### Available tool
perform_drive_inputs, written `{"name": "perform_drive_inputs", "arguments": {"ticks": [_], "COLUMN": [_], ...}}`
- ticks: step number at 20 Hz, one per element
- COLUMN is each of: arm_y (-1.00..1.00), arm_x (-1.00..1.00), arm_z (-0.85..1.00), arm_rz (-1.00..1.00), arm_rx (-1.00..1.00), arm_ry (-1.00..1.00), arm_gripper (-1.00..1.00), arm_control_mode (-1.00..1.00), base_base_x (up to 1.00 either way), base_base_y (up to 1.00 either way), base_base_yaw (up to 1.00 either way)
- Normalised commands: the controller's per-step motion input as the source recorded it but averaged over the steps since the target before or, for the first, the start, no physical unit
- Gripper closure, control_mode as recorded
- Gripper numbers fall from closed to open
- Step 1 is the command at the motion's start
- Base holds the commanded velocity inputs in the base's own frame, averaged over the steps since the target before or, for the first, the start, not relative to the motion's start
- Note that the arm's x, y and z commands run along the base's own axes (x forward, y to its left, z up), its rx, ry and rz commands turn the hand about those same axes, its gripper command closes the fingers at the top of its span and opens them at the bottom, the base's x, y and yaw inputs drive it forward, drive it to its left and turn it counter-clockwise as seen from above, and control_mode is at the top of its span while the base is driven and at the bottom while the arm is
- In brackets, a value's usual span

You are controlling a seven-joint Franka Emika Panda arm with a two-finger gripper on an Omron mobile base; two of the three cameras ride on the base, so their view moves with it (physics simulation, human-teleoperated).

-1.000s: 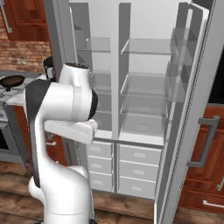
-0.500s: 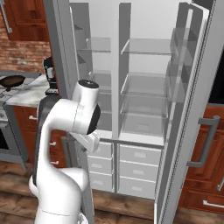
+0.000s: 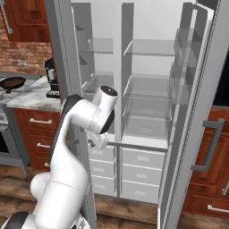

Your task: Place one of the steaks on the plate and the other in the bowl. Then place the bowl in the fridge.

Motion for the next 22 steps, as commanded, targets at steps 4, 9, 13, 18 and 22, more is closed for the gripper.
{"name": "perform_drive_inputs", "arguments": {"ticks": [4, 9, 13, 18, 22], "arm_y": [0.0, 0.07, 0.06, 0.05, 0.34], "arm_x": [0.85, 0.73, 0.69, 0.55, 0.31], "arm_z": [-0.46, -0.29, -0.32, -0.35, -0.16], "arm_rz": [-0.2, -0.19, -0.19, -0.17, -0.12], "arm_rx": [0.21, 0.13, 0.11, 0.05, 0.0], "arm_ry": [0.03, 0.0, 0.0, -0.03, -0.1], "arm_gripper": [-1.0, -1.0, -1.0, -1.0, -1.0], "arm_control_mode": [-1.0, -1.0, -1.0, -1.0, -1.0], "base_base_x": [0.0, 0.0, 0.0, 0.0, 0.0], "base_base_y": [0.0, 0.0, 0.0, 0.0, 0.0], "base_base_yaw": [0.0, 0.0, 0.0, 0.0, 0.0]}}
